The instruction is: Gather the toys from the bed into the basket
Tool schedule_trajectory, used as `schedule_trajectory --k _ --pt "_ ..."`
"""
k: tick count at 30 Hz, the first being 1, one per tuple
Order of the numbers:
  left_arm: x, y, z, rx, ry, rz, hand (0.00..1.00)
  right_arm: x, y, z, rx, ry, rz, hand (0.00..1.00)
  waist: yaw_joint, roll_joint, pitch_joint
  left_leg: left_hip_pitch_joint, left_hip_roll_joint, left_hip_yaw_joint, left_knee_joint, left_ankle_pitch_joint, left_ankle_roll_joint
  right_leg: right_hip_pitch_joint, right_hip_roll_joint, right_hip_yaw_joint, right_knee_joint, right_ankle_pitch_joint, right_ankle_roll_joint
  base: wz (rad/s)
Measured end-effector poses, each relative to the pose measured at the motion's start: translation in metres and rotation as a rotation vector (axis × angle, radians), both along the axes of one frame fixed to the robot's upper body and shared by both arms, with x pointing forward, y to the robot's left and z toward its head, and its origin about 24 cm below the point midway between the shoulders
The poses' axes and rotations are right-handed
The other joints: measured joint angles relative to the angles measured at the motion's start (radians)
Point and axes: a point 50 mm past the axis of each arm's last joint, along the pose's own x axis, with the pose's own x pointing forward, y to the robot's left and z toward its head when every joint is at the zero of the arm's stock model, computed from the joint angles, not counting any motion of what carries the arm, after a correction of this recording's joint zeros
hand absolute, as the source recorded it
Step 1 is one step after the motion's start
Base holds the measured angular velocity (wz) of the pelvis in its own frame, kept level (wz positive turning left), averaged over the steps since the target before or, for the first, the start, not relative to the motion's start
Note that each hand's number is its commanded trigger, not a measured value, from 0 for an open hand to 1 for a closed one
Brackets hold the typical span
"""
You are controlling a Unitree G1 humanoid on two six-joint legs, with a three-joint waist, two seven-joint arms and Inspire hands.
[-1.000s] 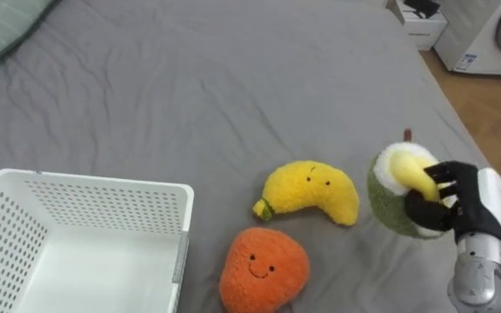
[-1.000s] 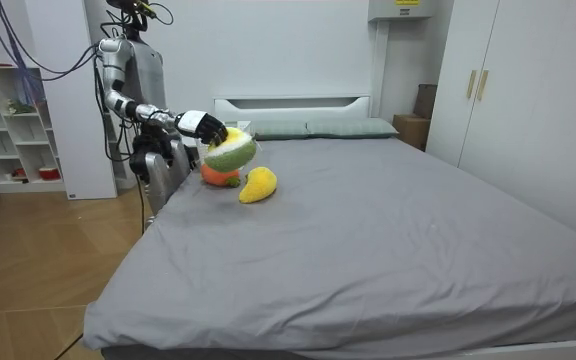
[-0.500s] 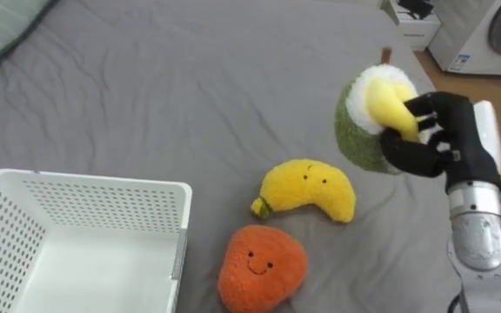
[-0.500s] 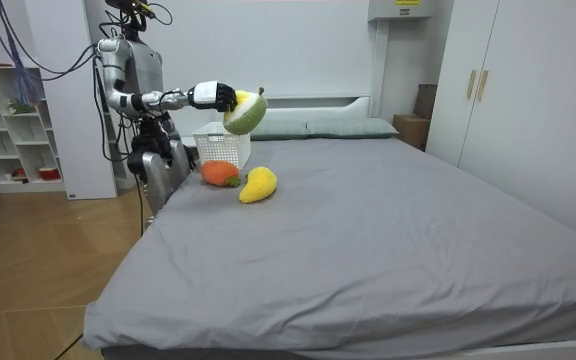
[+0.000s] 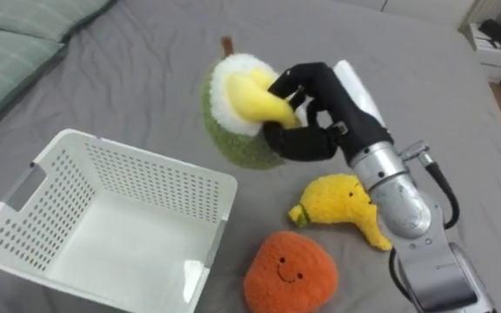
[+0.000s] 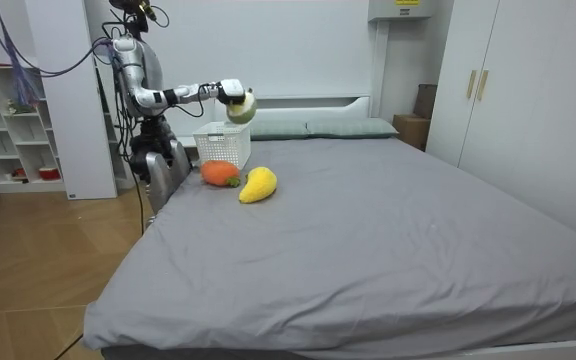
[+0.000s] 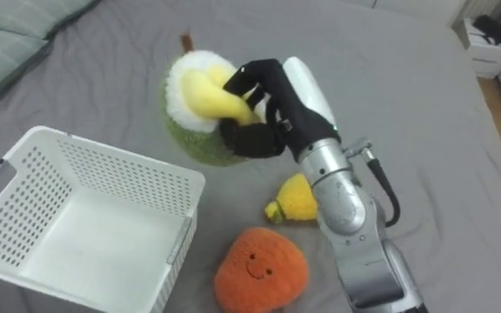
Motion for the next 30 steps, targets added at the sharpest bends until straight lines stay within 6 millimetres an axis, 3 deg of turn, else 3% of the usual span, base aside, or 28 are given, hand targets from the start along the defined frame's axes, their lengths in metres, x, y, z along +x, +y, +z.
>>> schedule_trajectory --k 12,15,19,20,21,22,30 --pt "0.011 0.000 0.001 0.002 -0.024 -0.020 0.00 0.002 0.035 -0.008 -0.085 0.072 0.179 1.00 0.071 -0.017 0.0084 -0.016 -0.001 -0.016 -0.001 0.001 -0.002 -0.004 0.000 -0.016 -0.010 0.000 0.000 0.03" --pt "0.019 0.000 0.003 0.002 -0.040 -0.026 0.00 0.003 0.043 -0.005 -0.113 0.063 0.204 1.00 0.089 -0.028 0.0026 -0.032 -0.004 -0.035 0.004 0.002 -0.002 -0.013 -0.003 -0.032 -0.010 0.000 0.000 0.12" --pt "0.025 -0.001 0.003 -0.002 -0.048 -0.029 0.00 0.002 0.056 -0.006 -0.122 0.076 0.230 1.00 0.119 -0.033 0.0026 -0.035 -0.005 -0.046 0.005 0.004 -0.002 -0.014 -0.010 -0.048 -0.012 0.000 0.000 0.08" --pt "0.024 -0.001 0.003 -0.003 -0.045 -0.029 0.00 0.001 0.058 -0.007 -0.126 0.080 0.235 0.70 0.120 -0.033 0.0028 -0.036 -0.005 -0.047 0.006 0.004 -0.002 -0.014 -0.011 -0.053 -0.012 0.000 0.000 0.06" --pt "0.024 -0.002 0.003 -0.006 -0.038 -0.028 0.00 0.000 0.061 -0.009 -0.141 0.083 0.243 0.06 0.124 -0.034 0.0033 -0.039 -0.006 -0.049 0.007 0.004 -0.002 -0.015 -0.011 -0.055 -0.012 0.000 0.000 0.06" --pt "0.024 -0.003 0.003 -0.008 -0.035 -0.027 0.00 -0.001 0.065 -0.011 -0.150 0.090 0.247 0.00 0.129 -0.036 0.0030 -0.043 -0.007 -0.051 0.008 0.004 -0.002 -0.017 -0.012 -0.056 -0.012 0.000 0.000 0.07" --pt "0.028 -0.003 0.004 -0.006 -0.055 -0.030 0.00 -0.001 0.068 -0.016 -0.176 0.138 0.250 0.00 0.147 -0.042 0.0040 -0.053 -0.010 -0.068 0.014 0.005 0.000 -0.018 -0.015 -0.082 -0.012 0.000 0.000 0.06"
